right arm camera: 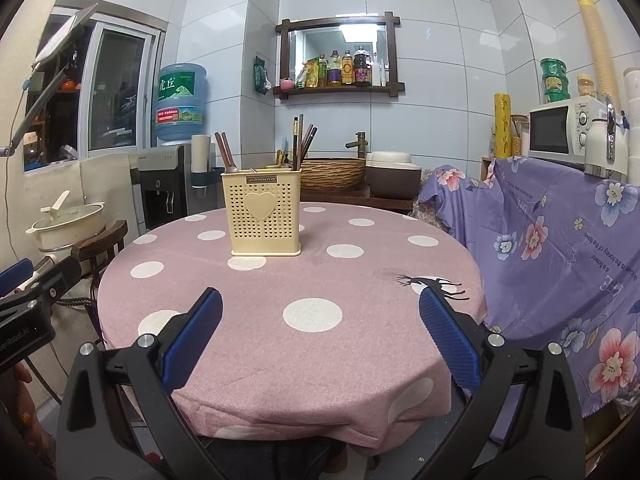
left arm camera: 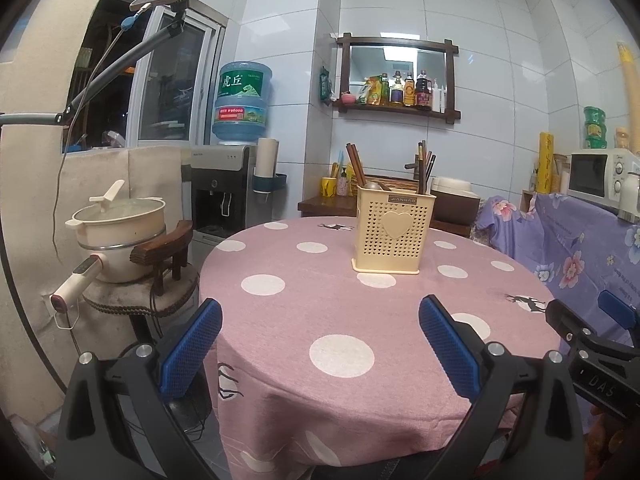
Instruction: Organize utensils
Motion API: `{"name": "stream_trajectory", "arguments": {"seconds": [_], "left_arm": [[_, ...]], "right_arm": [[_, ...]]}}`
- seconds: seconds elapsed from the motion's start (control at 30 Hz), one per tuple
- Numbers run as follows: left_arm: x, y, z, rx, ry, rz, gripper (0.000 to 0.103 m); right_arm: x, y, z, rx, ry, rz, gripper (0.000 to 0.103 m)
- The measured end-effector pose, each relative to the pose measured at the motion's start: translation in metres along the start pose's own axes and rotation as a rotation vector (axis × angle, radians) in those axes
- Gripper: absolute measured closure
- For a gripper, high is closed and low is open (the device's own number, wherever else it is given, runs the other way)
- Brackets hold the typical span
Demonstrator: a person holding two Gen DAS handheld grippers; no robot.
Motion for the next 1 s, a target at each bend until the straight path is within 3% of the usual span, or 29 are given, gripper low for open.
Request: {"name": "stream_trajectory", "arguments": {"seconds": [1.0], "left_arm": [[-0.0002, -0.0012, 0.0020, 0.018, -0.003, -0.008, 0.005]], "right_arm": [[0.0007, -0.0036, 0.0010, 0.006, 0.004, -0.004, 0.006]]}}
Point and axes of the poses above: each gripper's, at about its wrist camera, not at the fingertips, and z roughly the way its jaws point, x to its left, y to its top, the point moved 1 cm from there along z, roughly the way its jaws point, and after that the axes turned 10 degrees about -x, right-handed, at the moved point
